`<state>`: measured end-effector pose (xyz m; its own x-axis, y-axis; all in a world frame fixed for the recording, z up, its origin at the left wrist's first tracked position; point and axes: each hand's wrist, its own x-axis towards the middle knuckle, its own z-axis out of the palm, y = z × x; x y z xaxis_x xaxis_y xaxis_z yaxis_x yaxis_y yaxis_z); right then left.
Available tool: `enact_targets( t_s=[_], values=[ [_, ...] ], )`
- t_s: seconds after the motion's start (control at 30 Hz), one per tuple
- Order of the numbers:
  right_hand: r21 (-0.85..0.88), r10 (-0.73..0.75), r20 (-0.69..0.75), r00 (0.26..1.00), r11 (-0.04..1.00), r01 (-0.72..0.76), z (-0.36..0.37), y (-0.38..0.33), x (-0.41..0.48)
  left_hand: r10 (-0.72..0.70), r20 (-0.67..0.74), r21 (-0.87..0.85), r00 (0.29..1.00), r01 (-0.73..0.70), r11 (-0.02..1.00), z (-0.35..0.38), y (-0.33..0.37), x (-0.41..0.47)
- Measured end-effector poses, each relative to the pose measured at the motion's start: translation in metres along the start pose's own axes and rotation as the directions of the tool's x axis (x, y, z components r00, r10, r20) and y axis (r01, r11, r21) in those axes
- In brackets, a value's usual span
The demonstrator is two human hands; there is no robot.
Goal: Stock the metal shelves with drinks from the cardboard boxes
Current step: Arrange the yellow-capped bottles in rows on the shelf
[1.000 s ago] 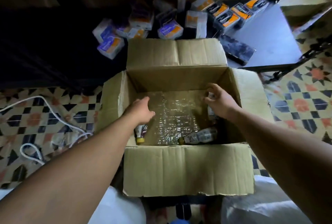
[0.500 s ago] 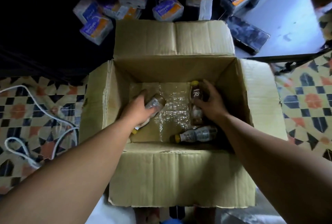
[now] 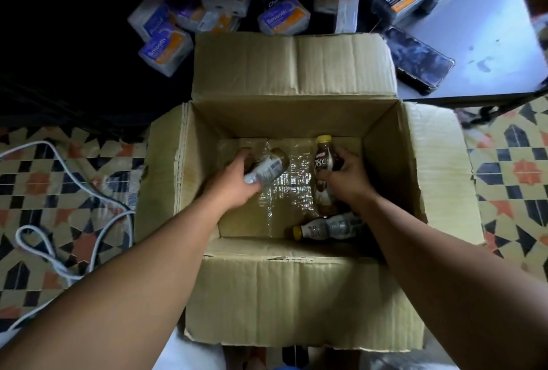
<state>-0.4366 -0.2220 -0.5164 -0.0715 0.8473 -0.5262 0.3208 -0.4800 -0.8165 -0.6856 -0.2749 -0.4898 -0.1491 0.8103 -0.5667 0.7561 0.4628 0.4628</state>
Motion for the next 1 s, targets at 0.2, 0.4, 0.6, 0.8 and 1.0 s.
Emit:
enact_targets(
  t_s=[0.2,0.4,0.6,0.8,1.0],
  values=[
    [0.03,-0.118,-0.09,0.989,0.992,0.121,-0.01,-0.019,-0.02,0.033,-0.232,-0.033,0.972,-0.042,0.999,-0.02,0.01,-0.01],
    [-0.139,-0.252,-0.072,0.965,0.961,0.24,-0.017,-0.031,-0.045,0.137,-0.325,-0.147,0.936,-0.193,0.97,-0.023,0.019,-0.028],
    [-0.127,-0.299,-0.078,0.951,0.949,0.288,-0.02,-0.041,-0.063,0.158,-0.381,-0.3,0.911,-0.283,0.911,-0.034,0.029,-0.037],
    [0.007,-0.338,-0.076,0.938,0.941,0.34,-0.032,-0.081,-0.078,0.222,-0.484,-0.285,0.846,-0.393,0.874,-0.067,0.053,-0.056],
    [0.157,-0.439,-0.1,0.893,0.879,0.45,-0.039,-0.143,-0.12,0.305,-0.579,-0.294,0.756,-0.542,0.787,-0.105,0.094,-0.097]
  ],
)
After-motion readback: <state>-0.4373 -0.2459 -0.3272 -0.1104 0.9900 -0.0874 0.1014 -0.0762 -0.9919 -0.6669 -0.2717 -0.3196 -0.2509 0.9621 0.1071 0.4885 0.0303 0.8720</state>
